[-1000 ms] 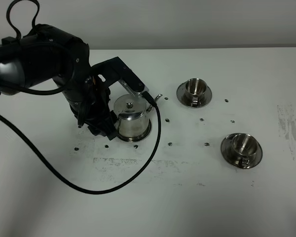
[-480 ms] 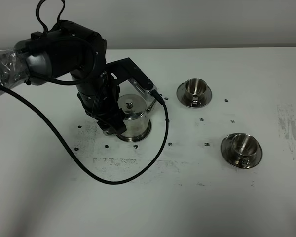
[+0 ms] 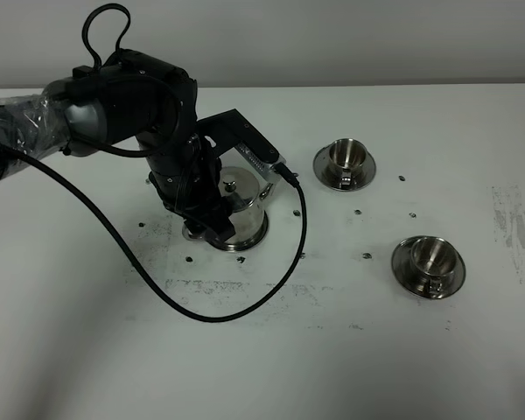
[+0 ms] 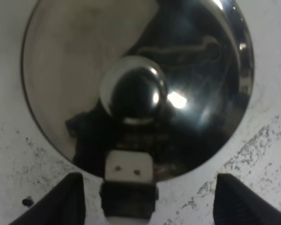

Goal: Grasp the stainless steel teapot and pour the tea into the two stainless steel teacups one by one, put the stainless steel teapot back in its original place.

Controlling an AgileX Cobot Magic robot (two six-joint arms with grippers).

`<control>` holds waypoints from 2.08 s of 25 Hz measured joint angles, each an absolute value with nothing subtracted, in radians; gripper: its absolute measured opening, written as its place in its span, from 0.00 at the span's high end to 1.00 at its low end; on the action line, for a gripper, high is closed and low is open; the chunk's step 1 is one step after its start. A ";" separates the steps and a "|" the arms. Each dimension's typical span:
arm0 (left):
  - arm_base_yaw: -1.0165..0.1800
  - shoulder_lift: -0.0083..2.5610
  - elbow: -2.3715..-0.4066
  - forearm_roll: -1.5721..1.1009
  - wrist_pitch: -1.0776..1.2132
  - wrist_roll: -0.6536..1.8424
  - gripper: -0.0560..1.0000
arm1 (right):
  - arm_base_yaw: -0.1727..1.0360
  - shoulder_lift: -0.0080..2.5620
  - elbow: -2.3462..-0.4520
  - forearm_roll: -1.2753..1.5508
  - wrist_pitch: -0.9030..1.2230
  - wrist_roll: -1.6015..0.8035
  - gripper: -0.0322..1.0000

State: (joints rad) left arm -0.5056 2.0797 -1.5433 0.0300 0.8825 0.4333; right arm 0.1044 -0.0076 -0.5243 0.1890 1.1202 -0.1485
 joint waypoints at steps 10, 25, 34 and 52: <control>-0.506 2.090 -1.543 0.031 0.871 0.396 0.42 | 0.104 -0.008 -0.524 0.189 1.120 -0.148 0.51; -0.506 2.111 -1.543 0.031 0.829 0.395 0.42 | 0.104 -0.008 -0.524 0.189 1.120 -0.148 0.51; -0.505 2.111 -1.543 0.030 0.807 0.396 0.78 | 0.104 -0.008 -0.524 0.189 1.120 -0.148 0.51; -0.509 1.962 -1.541 0.032 0.881 0.402 0.78 | 0.104 -0.008 -0.524 0.189 1.120 -0.148 0.51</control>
